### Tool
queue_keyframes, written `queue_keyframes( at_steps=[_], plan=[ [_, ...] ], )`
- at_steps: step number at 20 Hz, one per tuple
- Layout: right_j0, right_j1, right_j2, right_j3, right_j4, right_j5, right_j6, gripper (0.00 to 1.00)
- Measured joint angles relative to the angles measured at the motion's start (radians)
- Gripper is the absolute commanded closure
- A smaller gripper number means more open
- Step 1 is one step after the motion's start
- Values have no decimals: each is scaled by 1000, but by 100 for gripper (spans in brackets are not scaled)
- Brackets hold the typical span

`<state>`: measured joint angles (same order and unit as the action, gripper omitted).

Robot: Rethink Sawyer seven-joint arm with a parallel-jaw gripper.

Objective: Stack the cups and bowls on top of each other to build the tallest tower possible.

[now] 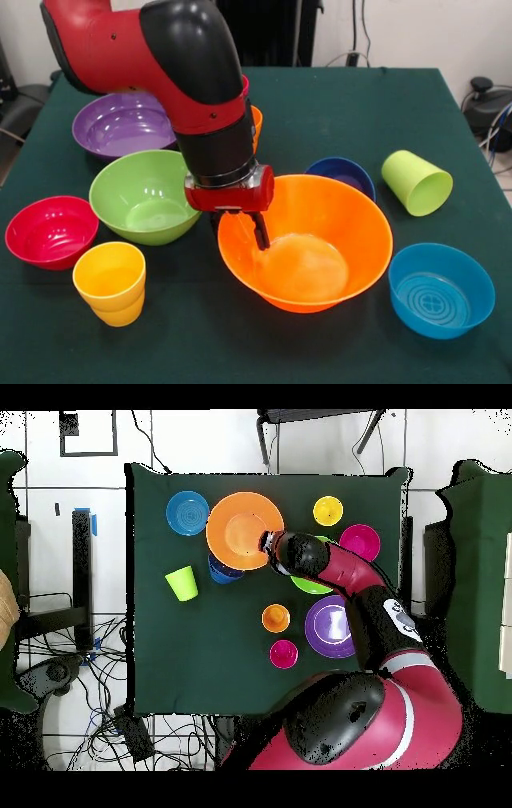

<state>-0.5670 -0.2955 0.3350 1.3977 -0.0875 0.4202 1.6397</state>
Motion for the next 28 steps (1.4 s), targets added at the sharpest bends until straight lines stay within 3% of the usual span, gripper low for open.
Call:
queue_keyframes(
  at_steps=[5, 17, 28],
  plan=[
    [15, -19, -10, 5, -24, -11, 0, 0],
    [131, -184, -91, 92, -29, -11, 0, 0],
    [183, -241, -163, 126, -30, -11, 0, 0]
  ],
)
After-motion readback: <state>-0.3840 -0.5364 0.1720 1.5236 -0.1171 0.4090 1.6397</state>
